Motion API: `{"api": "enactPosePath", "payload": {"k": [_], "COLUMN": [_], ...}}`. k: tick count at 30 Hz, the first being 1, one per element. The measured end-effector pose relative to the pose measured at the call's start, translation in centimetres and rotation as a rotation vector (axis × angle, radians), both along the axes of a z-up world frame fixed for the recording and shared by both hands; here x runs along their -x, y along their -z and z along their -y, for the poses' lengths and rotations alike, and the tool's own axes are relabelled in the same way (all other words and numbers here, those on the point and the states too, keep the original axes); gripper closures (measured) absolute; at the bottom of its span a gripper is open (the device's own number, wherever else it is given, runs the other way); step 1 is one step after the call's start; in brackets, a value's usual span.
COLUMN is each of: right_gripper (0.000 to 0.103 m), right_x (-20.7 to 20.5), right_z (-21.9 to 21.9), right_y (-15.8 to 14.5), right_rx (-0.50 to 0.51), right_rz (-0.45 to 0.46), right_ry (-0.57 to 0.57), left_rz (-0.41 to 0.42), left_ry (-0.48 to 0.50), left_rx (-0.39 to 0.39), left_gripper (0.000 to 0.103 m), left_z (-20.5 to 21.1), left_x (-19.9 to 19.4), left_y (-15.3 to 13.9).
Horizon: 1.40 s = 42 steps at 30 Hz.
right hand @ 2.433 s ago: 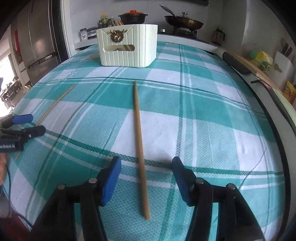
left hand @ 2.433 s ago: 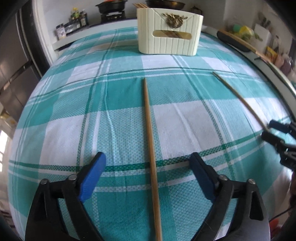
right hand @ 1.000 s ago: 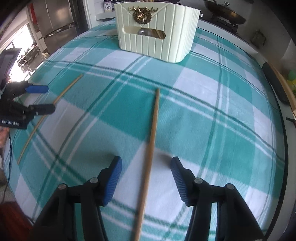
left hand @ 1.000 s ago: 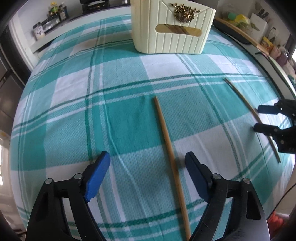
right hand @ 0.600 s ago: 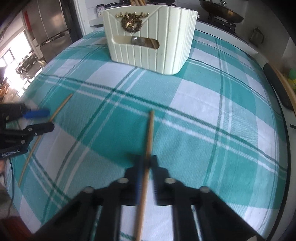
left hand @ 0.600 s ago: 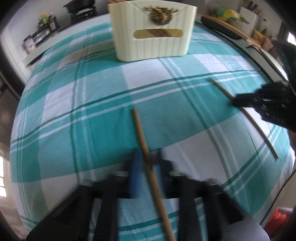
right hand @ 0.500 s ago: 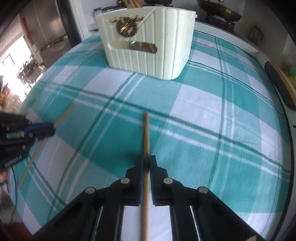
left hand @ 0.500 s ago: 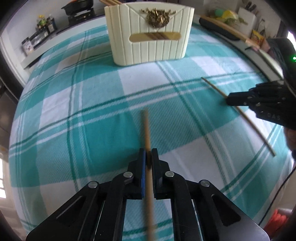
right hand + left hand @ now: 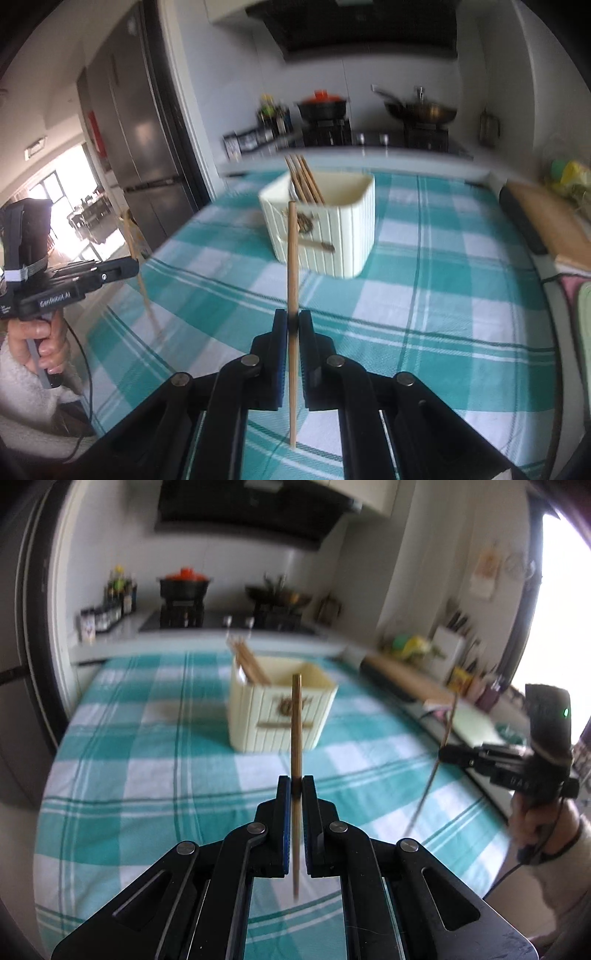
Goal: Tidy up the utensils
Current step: 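Lift the chopstick in the left gripper into the caddy while the right gripper inserts its chopstick, then open both grippers to drop the chopsticks into the caddy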
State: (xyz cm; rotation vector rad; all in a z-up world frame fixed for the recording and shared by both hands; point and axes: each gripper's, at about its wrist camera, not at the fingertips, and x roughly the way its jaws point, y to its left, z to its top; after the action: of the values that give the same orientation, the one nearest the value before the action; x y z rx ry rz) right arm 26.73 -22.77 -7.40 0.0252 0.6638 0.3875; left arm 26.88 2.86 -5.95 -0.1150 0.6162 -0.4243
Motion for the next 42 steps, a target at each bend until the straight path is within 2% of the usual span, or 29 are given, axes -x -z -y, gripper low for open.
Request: {"api": "enactPosePath", "payload": {"k": [5,11,19,23,26,28,32,36,39,42], "right_gripper": [0.097,0.097,0.097,0.097,0.097,0.097,0.097,0.097,0.097,0.097], "right_x": [1.3,-0.3,-5.5,-8.5,-11.2,-13.4,-17.6,-22.4,-25.3,-27.2], "right_z": [-0.3,-0.5,0.4,0.4,-0.3,-1.0,-2.6,-3.8,-3.8,-3.7], "right_y": [-2.5,-5.9,-10.5,-13.5,-14.7,-14.6,-12.1,-7.9,-5.1,-3.1], "right_rx": [0.015,0.053,0.057,0.021,0.012,0.033,0.112,0.201,0.213,0.191], "right_rz": [0.089,0.162,0.233,0.307,0.359,0.371,0.302,0.141,0.031,-0.026], "right_ry": [0.017,0.023,0.054,0.063,0.064,0.054,0.032,0.008,-0.001,-0.006], "left_rz": [0.047,0.086,0.145,0.197,0.232,0.224,0.137,0.003,-0.082,-0.14], "left_ry": [-0.004,-0.002,-0.037,-0.069,-0.1,-0.113,-0.122,-0.114,-0.116,-0.119], "left_rx": [0.039,0.06,0.078,0.088,0.051,0.016,-0.047,-0.115,-0.144,-0.149], "left_gripper": [0.099,0.099,0.099,0.099,0.099,0.099,0.099,0.099,0.099,0.099], "left_z": [-0.1,-0.6,-1.4,-1.2,-0.3,0.5,1.9,3.0,3.3,3.2], "left_x": [0.1,-0.9,-5.1,-8.6,-11.2,-13.4,-18.0,-22.4,-24.8,-26.4], "left_y": [-1.8,-4.9,-10.0,-12.9,-13.9,-13.8,-11.7,-7.9,-5.2,-2.9]}}
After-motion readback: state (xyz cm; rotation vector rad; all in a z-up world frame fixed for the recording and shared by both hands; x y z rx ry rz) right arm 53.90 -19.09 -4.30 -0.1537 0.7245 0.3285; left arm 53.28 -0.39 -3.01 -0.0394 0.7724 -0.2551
